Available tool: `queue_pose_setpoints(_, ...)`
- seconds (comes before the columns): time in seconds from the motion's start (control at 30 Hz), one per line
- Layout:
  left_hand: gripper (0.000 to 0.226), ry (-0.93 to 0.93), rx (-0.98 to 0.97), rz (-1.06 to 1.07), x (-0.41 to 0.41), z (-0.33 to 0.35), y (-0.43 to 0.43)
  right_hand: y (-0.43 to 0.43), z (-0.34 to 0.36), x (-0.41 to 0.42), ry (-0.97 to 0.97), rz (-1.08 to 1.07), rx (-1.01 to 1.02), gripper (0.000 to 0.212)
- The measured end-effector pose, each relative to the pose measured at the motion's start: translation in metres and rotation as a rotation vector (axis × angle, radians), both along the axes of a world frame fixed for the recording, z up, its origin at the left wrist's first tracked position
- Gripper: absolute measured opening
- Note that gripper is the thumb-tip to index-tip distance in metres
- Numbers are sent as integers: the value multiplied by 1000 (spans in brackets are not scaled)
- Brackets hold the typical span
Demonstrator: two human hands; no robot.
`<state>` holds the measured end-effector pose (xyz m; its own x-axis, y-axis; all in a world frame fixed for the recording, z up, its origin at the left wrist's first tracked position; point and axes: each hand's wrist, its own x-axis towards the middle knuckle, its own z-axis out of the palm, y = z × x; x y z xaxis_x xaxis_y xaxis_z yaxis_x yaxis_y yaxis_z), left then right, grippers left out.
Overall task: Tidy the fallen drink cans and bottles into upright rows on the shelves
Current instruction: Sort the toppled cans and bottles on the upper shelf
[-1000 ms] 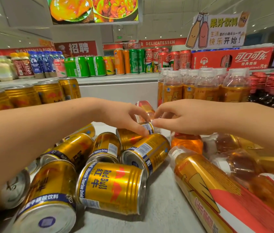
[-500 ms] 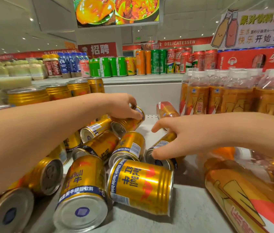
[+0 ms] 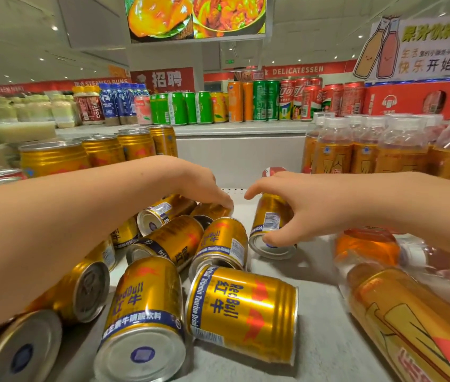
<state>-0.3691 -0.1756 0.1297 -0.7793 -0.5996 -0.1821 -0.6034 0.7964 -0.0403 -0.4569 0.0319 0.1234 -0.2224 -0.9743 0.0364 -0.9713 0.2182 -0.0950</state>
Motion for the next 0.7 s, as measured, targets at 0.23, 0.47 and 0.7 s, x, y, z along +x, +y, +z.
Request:
queue_pose_setpoints(0.23,67,8,25,-44,10,2,-1,-28,4,11,-154,17,133,78)
queue_pose_setpoints(0.47,72,8,48,-64,13,3,0,-24,-6,18,-199,-17,22,74)
queue_pose_setpoints(0.7,63,15,20,-88,8,3,-6,-29,-10,26,-512,0,-218,54)
